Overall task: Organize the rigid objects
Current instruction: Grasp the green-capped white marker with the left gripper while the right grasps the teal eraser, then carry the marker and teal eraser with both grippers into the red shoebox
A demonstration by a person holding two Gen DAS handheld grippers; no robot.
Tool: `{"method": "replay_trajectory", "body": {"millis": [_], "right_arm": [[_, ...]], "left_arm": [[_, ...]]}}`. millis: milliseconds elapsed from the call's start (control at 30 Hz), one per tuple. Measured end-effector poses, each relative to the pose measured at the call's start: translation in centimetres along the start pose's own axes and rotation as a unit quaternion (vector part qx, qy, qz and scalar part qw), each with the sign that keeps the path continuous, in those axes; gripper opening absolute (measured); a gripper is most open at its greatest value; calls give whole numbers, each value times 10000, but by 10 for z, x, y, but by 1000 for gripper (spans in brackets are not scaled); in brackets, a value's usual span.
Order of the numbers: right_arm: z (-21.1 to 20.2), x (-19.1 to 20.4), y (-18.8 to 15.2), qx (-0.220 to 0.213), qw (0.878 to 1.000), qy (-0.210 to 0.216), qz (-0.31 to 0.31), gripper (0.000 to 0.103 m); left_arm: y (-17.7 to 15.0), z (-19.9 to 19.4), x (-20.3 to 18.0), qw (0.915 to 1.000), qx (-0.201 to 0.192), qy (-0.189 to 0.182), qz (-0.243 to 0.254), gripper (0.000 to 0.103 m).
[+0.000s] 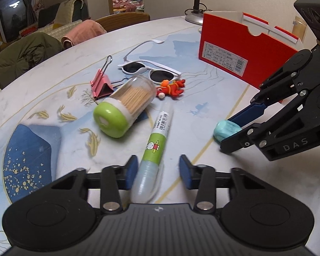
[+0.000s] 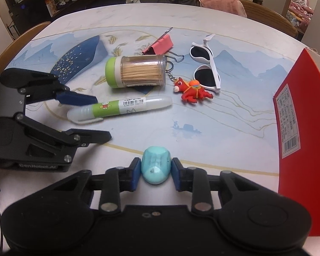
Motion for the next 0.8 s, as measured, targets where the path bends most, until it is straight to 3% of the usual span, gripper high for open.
{"method": "replay_trajectory", "body": {"millis": [133, 367, 800], "right_arm": [[-4, -1, -3, -34, 10000, 9, 26, 29], [-21, -2, -9, -175, 9997, 68, 132, 29], [-82, -9, -12, -620, 9979, 137, 145, 29]], "left_arm": [[1, -2, -8, 10000, 61, 51, -28, 22], [5, -8, -15, 9990, 146, 337, -259, 22], [35, -42, -31, 9945, -63, 376, -979, 21]]}}
Point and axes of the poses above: each gripper's, at about its wrist camera, not at the fingertips, and z roughly the way its jaws point, x to its left, y to its top, the point moved 6 cm from there along z, roughly the way its jaws point, and after that the axes turned 15 degrees about y, right-handed, at the moved point
